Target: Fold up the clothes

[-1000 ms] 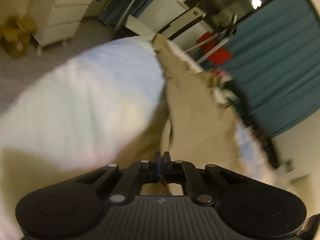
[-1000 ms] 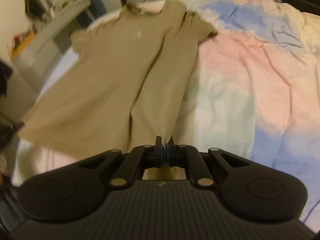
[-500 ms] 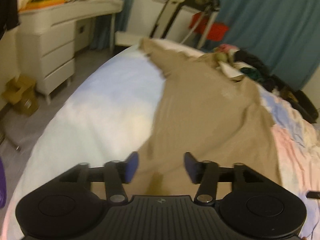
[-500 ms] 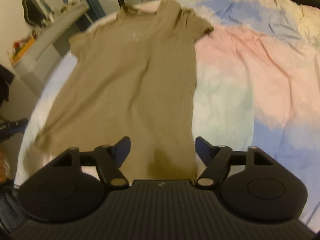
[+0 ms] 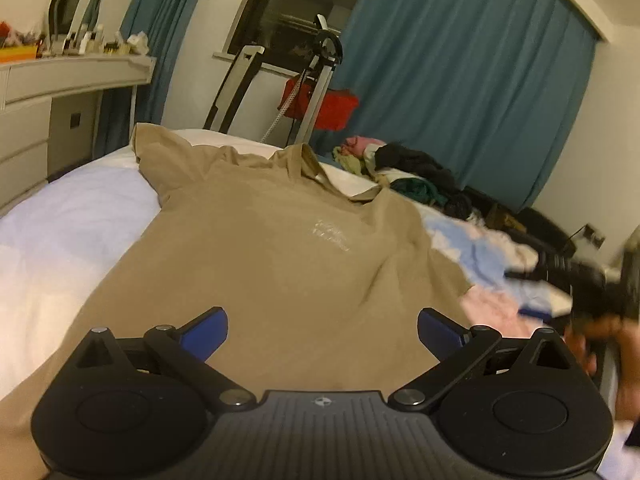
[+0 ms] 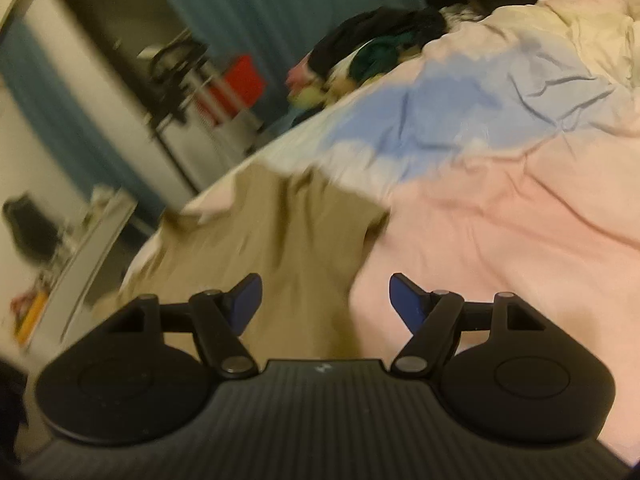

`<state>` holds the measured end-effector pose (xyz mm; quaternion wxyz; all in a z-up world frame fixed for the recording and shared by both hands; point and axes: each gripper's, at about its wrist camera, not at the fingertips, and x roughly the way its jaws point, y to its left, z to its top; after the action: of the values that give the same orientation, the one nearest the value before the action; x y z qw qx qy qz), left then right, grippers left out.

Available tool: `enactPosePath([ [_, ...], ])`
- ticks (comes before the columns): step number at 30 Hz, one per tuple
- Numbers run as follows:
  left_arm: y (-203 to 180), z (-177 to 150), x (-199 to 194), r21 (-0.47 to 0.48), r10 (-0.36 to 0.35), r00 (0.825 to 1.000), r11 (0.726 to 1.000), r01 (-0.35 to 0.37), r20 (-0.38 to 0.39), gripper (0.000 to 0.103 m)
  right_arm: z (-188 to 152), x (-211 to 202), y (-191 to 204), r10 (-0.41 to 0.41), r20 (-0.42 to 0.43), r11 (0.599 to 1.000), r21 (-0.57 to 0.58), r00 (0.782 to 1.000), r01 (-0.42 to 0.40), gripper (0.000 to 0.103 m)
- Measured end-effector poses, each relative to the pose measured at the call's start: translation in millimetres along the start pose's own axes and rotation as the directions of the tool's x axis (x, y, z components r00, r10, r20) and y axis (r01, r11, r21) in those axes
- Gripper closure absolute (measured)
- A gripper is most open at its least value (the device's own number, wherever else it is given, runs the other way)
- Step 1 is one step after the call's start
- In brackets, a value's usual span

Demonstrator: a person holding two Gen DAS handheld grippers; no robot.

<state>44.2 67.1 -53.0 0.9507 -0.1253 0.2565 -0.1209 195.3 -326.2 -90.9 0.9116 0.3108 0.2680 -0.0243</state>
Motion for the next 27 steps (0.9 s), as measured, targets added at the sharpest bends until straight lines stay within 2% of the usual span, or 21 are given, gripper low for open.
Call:
enactPosePath([
  [5,15,-13,44,0.025,0.003,1.0,1.0,-0.002,-0.028,0.001,18,81,-12,-0.101,0.016,0.995,0.018,0.995,0.1,0.029],
  [7,28,-16,60,0.012,-0.005,1.0,1.0,0.006,-0.031,0.001,19,105,-10,-0.131,0.025,0.991,-0.015,0.991,0.131,0.029],
  [9,43,-18,74,-0.036,-0.02,0.998,0.999,0.018,-0.051,0.001,13,116,8,-0.139,0.059,0.981,-0.132,0.989,0.145,0.03],
  [10,51,-19,79,-0.065,-0.027,0.998,0.998,0.023,-0.061,0.001,10,122,17,-0.141,0.075,0.97,-0.189,0.987,0.153,0.041],
  [11,59,-18,81,-0.086,-0.026,0.998,0.996,0.021,-0.06,0.001,7,128,26,-0.142,0.093,0.956,-0.246,0.986,0.161,0.067],
  [12,64,-18,82,-0.105,-0.02,0.998,0.994,0.015,-0.052,0.002,0,131,41,-0.171,0.117,0.918,-0.341,0.978,0.202,0.081],
  [13,68,-17,83,-0.121,-0.009,0.999,0.993,0.004,-0.041,0.002,-6,135,57,-0.198,0.145,0.869,-0.432,0.969,0.242,0.089],
  [17,81,-13,78,-0.176,0.031,1.0,0.984,-0.029,0.006,0.002,-29,130,103,-0.158,0.205,0.754,-0.606,0.966,0.253,0.091],
  [19,86,-12,75,-0.202,0.036,0.999,0.979,-0.031,0.021,0.002,-51,128,131,-0.096,0.202,0.638,-0.739,0.975,0.216,0.091],
  [21,88,-10,73,-0.209,0.04,0.999,0.977,-0.035,0.023,0.002,-74,130,153,-0.051,0.142,0.522,-0.84,0.989,0.147,0.091],
  [23,85,-8,72,-0.208,0.04,0.999,0.978,-0.035,0.018,0.002,-90,133,166,-0.036,0.06,0.449,-0.891,0.998,0.07,0.091],
  [24,84,-9,70,-0.205,0.039,0.999,0.978,-0.035,0.016,0.002,-95,131,169,-0.021,0.036,0.428,-0.903,0.999,0.042,0.09],
  [25,81,-9,69,-0.2,0.038,0.999,0.979,-0.034,0.015,0.002,-97,129,170,-0.006,0.002,0.437,-0.9,1.0,0.004,0.089],
  [27,76,-11,66,-0.187,0.036,0.999,0.982,-0.033,0.013,0.002,-94,121,166,0.022,-0.078,0.484,-0.871,0.997,-0.079,0.085],
])
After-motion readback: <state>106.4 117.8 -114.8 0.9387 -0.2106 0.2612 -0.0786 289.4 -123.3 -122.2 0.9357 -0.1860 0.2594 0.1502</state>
